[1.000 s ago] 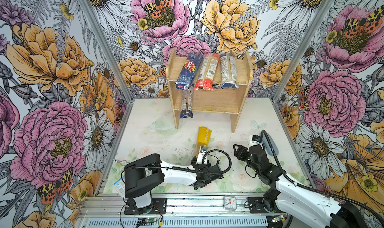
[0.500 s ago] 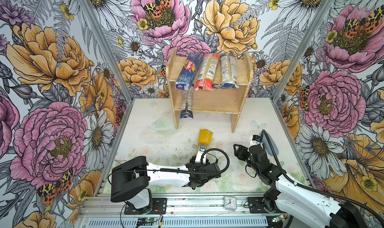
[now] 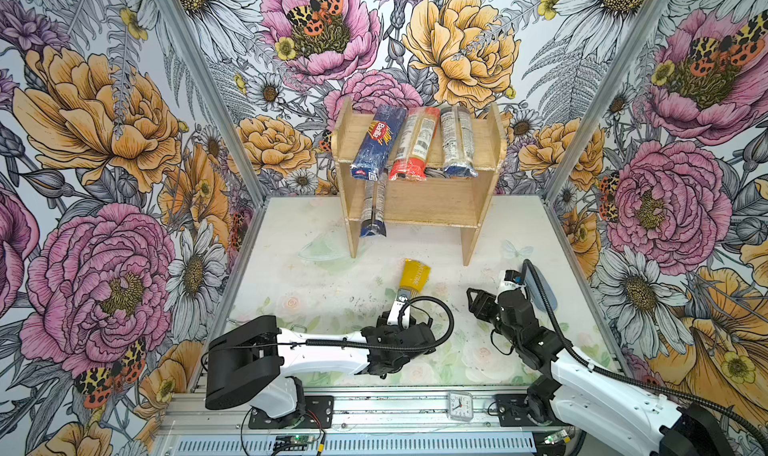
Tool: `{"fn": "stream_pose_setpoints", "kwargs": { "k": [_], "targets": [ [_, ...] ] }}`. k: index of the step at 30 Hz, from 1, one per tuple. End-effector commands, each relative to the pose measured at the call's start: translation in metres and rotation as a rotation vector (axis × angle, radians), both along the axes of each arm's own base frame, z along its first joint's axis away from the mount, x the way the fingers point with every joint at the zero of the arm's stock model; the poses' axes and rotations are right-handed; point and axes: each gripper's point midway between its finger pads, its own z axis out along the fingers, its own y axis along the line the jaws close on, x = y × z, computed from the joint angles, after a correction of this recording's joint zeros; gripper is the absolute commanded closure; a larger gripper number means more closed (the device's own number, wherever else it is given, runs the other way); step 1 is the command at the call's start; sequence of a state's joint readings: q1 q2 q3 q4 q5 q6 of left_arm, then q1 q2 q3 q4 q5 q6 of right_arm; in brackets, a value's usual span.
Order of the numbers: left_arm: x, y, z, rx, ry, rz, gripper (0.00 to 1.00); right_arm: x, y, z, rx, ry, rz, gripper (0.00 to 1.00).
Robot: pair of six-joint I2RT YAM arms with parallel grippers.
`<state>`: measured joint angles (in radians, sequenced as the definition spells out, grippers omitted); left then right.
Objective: Place and organize the pasta boxes and bags onto the shelf
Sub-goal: 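Lift the yellow pack's far end upward with the left gripper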
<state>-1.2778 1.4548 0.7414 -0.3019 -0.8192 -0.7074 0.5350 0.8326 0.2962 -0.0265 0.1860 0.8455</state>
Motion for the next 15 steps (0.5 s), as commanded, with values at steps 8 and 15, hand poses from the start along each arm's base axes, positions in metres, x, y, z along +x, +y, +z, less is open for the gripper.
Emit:
{"fn": "stream_pose_setpoints", "kwargs": {
  "k": [8,15],
  "targets": [
    [0.011,0.008,0.061,-0.212,-0.147,0.056,1.00,0.004,0.000,0.007,0.009,-0.013,-0.008,0.34],
    [0.010,0.007,0.068,-0.228,-0.158,0.050,1.00,0.004,-0.001,0.006,0.008,-0.010,-0.011,0.34]
  ]
}}
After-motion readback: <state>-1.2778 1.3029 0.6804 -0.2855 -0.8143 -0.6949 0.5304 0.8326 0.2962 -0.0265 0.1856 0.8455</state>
